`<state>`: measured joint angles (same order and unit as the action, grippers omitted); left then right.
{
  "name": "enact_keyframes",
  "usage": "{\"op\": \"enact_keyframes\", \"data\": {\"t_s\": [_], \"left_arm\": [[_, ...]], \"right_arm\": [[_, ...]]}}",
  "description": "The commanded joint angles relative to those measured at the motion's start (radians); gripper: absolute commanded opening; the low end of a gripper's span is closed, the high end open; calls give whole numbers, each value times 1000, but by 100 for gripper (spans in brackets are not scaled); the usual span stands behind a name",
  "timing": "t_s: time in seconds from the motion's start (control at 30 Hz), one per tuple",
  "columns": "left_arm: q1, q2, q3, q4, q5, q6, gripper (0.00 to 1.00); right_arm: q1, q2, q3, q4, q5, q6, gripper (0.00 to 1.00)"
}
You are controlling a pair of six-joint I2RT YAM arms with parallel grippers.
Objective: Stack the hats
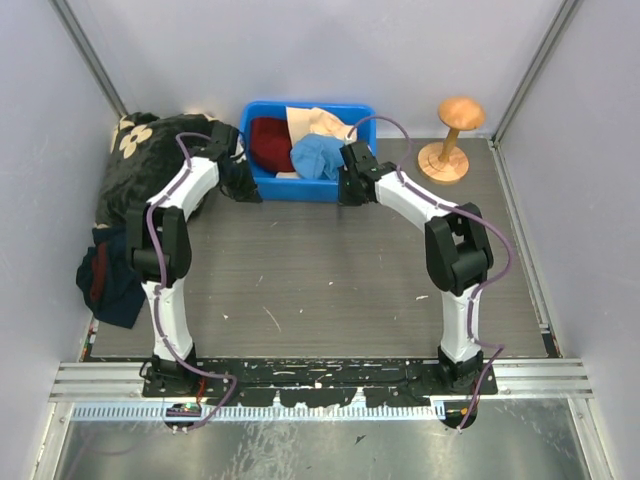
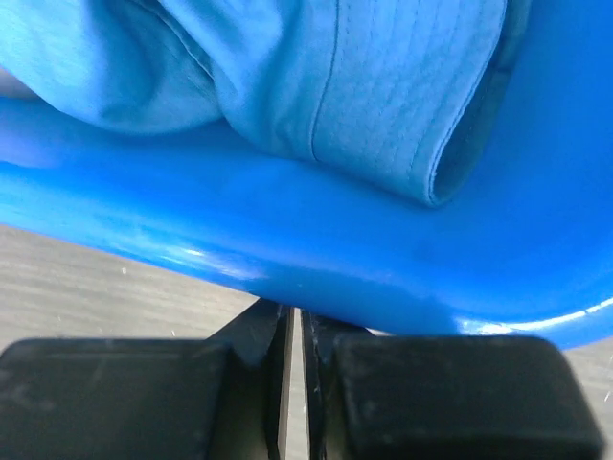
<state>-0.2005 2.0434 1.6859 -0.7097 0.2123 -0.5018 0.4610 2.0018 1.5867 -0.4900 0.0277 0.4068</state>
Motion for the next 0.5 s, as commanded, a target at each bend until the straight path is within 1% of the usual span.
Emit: {"op": "enact_keyframes", "data": {"t_s": [0.0,0.13,0.2,0.33,0.4,0.47], "left_arm": [[12,91,165,21,-28,19,15],[32,210,364,-58,-38,35,15],[44,251,430,-76,-21,24,14],[50,289,504,-91,-23,25,15],[57,294,516,-93,-20,23,15],[64,285,512,-88,-3,20,15]], "right_arm": [[-3,33,146,30,91,-36,13],[-11,108,250,-1,95,-55,12],[-19,147,310,-14,119,-76,12],[-58,213,435,-36,118,-74,12],[-72,250,518,-70,103,-74,12],[-72,256,565,-88,86,-89,11]]}}
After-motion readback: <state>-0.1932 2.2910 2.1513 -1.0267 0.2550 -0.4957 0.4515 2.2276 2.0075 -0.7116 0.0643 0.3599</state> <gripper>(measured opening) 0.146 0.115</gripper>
